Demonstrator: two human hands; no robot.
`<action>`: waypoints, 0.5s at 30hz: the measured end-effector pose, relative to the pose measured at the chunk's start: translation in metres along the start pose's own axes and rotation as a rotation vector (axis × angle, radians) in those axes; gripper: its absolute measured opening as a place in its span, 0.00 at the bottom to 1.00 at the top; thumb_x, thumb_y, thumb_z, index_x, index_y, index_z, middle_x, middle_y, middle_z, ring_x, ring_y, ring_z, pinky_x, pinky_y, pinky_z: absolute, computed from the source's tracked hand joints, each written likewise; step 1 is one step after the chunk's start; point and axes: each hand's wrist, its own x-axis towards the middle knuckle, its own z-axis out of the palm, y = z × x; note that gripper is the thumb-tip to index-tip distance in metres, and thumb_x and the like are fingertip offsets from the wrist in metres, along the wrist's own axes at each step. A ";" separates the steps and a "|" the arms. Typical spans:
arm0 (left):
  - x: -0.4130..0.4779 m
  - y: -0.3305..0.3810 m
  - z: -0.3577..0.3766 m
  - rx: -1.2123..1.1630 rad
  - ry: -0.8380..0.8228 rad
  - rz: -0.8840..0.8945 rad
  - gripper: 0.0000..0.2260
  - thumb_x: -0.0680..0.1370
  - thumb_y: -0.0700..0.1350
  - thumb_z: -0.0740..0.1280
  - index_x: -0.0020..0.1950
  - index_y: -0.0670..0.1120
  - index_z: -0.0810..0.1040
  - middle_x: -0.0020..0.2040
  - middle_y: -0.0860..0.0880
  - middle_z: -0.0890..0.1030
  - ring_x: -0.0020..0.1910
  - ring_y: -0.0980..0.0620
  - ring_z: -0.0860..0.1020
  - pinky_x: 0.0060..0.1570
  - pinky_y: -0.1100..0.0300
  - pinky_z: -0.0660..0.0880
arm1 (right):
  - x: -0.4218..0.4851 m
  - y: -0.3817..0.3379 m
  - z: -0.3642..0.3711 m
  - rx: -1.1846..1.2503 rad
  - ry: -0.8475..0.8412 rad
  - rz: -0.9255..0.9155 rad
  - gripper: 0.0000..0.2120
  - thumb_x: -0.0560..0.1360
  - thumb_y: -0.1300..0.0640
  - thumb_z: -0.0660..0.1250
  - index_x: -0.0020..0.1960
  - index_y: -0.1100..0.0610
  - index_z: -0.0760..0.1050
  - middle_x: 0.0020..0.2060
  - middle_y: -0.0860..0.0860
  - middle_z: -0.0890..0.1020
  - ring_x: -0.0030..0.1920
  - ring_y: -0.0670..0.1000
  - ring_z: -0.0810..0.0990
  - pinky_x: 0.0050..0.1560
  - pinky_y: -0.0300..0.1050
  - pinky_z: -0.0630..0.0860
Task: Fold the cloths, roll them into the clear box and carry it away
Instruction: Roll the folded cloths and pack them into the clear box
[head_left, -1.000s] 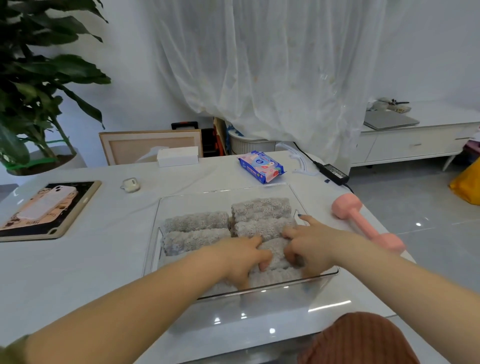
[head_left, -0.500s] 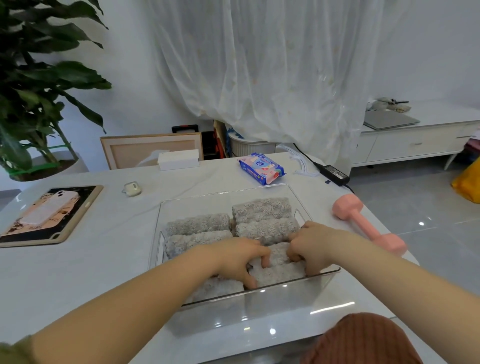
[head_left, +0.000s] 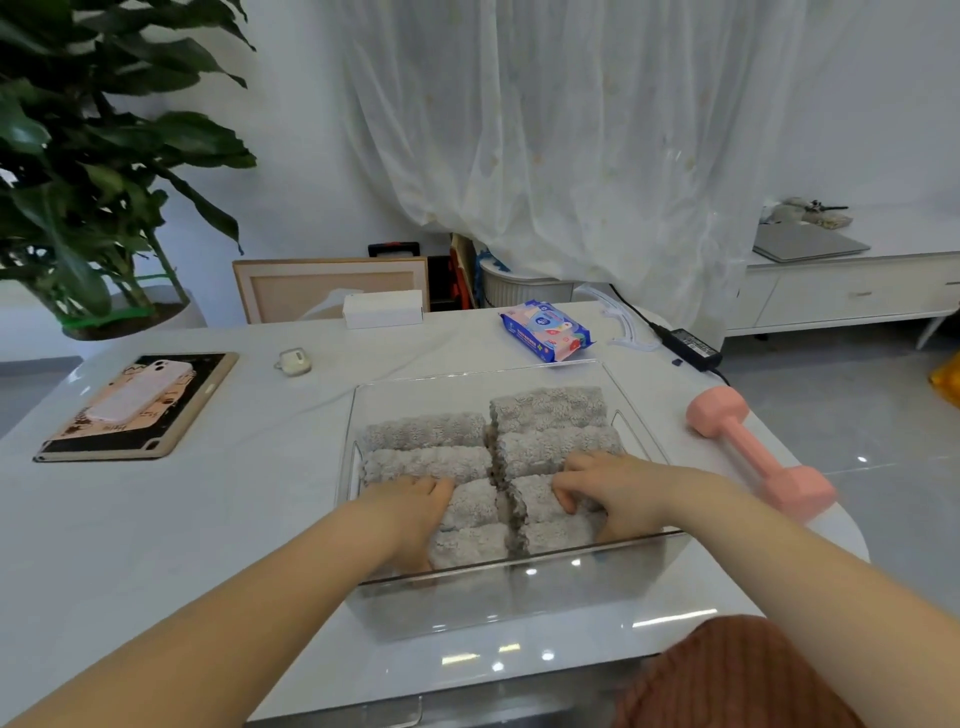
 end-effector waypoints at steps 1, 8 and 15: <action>0.000 0.001 0.002 0.029 0.037 -0.005 0.36 0.75 0.50 0.68 0.75 0.46 0.51 0.71 0.45 0.65 0.67 0.44 0.67 0.58 0.47 0.70 | 0.001 -0.001 0.002 -0.011 0.020 -0.006 0.15 0.65 0.56 0.68 0.47 0.46 0.66 0.47 0.46 0.67 0.47 0.50 0.67 0.46 0.46 0.67; -0.002 -0.006 0.012 0.001 0.109 0.061 0.37 0.76 0.53 0.67 0.77 0.45 0.49 0.74 0.45 0.61 0.70 0.43 0.63 0.65 0.49 0.66 | 0.001 -0.002 0.005 0.061 -0.002 0.008 0.14 0.66 0.56 0.70 0.46 0.47 0.67 0.46 0.47 0.69 0.48 0.53 0.71 0.47 0.48 0.72; -0.020 -0.031 0.002 -0.358 0.539 -0.119 0.28 0.75 0.59 0.65 0.70 0.47 0.66 0.66 0.48 0.67 0.64 0.47 0.67 0.58 0.53 0.70 | -0.022 0.003 -0.023 0.313 0.566 0.332 0.09 0.74 0.56 0.67 0.53 0.53 0.76 0.52 0.51 0.74 0.54 0.53 0.72 0.51 0.45 0.68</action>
